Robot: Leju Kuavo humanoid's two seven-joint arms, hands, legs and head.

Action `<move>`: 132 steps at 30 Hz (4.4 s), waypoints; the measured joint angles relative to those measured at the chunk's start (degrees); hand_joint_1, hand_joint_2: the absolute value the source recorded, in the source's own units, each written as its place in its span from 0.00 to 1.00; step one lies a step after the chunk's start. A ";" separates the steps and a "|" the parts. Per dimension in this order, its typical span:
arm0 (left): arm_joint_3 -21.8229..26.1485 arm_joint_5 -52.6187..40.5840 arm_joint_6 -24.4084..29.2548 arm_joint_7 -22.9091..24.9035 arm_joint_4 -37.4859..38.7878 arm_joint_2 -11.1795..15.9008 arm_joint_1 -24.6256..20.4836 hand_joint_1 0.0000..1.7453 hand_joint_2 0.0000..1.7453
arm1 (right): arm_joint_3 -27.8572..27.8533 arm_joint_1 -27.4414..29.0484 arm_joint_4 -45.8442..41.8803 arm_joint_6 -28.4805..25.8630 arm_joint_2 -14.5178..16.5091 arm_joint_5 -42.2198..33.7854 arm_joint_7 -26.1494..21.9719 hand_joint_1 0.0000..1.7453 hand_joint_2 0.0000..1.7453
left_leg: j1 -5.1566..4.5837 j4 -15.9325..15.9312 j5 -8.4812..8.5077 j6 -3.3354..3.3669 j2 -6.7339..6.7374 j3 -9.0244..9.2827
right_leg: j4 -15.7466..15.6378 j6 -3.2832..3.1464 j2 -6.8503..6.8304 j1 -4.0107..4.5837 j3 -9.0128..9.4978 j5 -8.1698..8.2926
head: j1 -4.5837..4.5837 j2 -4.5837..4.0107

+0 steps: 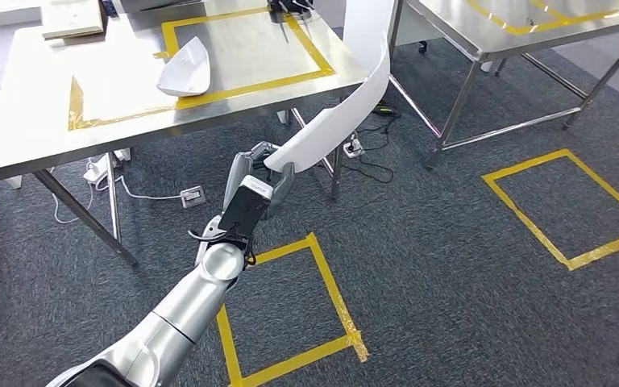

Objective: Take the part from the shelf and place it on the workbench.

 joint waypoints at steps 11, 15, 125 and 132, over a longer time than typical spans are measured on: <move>-0.07 2.57 0.81 -0.07 -0.47 0.63 0.01 1.00 1.00 | -0.06 0.38 0.00 -0.33 -0.07 -0.46 -0.52 0.00 0.00 | 0.12 14.23 -6.41 -3.05 4.89 -7.74 | -7.10 -2.26 -3.60 0.00 3.05 2.39 | -0.56 0.00; -0.15 2.60 1.10 -0.07 -0.44 0.66 -0.27 1.00 1.00 | -0.21 0.27 0.00 -0.28 -0.06 -0.41 -0.52 0.00 0.00 | 0.30 6.87 -2.47 -3.26 7.08 -3.02 | -6.71 -1.83 -6.37 0.02 3.07 2.04 | -0.57 0.00; 1.20 1.28 -1.43 1.40 3.25 -3.05 -1.64 1.00 1.00 | -4.63 0.05 -0.01 -2.31 -0.07 -0.26 -1.00 0.00 0.00 | 0.38 -0.40 -0.21 -1.10 5.49 -0.02 | -6.48 1.51 -1.58 -1.07 2.13 2.46 | 0.39 0.00; 2.05 1.39 -0.57 1.26 3.19 -3.55 -1.73 1.00 1.00 | -4.69 0.24 0.00 -2.41 -0.10 -0.03 -1.01 0.00 0.00 | 0.98 -1.67 0.07 -0.19 5.63 1.03 | 8.57 2.46 -1.61 -1.12 -5.74 -3.75 | 0.69 0.00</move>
